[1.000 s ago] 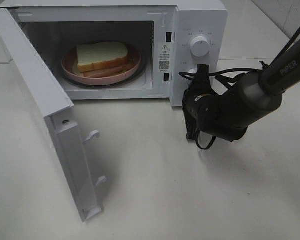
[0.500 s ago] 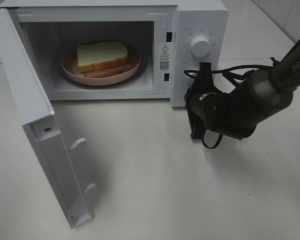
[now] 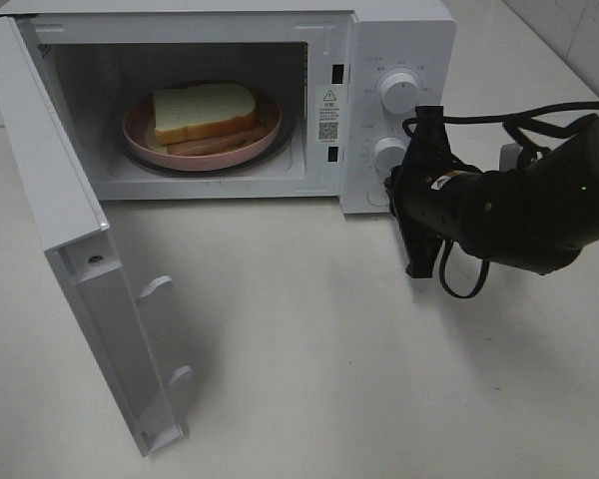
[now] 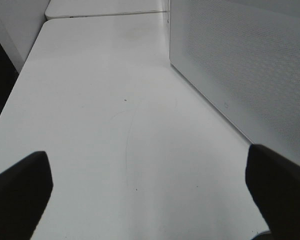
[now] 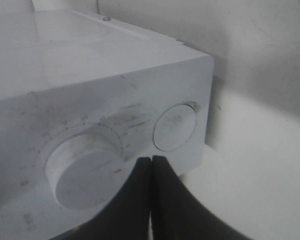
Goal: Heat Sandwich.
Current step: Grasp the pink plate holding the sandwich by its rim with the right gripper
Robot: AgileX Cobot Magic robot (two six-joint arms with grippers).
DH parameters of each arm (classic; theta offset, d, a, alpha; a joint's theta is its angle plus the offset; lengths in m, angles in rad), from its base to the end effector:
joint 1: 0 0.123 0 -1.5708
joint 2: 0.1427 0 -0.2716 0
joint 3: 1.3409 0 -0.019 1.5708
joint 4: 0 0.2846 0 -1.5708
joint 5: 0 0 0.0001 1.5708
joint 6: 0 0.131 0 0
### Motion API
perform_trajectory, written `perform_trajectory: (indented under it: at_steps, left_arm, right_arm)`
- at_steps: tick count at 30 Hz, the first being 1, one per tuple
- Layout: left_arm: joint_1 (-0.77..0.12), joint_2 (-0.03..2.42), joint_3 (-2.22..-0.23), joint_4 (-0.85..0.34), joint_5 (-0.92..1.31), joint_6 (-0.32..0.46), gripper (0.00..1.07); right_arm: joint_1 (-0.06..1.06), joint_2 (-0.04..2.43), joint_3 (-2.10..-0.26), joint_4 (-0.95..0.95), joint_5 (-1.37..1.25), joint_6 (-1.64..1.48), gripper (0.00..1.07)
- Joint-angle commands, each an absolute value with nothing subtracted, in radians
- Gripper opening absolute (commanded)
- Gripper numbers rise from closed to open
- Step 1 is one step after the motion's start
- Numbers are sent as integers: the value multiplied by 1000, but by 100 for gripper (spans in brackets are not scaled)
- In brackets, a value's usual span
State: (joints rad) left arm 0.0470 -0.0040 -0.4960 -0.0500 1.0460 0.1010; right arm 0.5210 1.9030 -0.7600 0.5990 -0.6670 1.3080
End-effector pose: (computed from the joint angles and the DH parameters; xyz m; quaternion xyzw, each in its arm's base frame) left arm 0.0749 -0.0022 0.2761 0.0237 0.8488 0.0141 0.5280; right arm 0.3608 0.1544 0.0695 0.5759 0.6200 0.4081 0.3426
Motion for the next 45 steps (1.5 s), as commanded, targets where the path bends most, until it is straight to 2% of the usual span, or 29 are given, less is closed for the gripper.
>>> perform_trajectory:
  at_steps: [1,14,26,32,45]
  left_arm:
    - [50,-21,-494,-57,1038,100,98]
    - [50,-21,-494,-57,1038,100,98]
    - [50,-21,-494,-57,1038,100,98]
    - [50,-21,-494,-57,1038,101,98]
    - [50,-21,-494,-57,1038,101,98]
  right_arm:
    - [516,1837,-730,567,-583,1213,0]
    - [512,1679,-709,275,-216,950,0]
    - [500,1582,-733,250,179,497,0]
    - [500,1571,-837,160,461,262,2]
    - [500,1571,-951,110,790,-344,4]
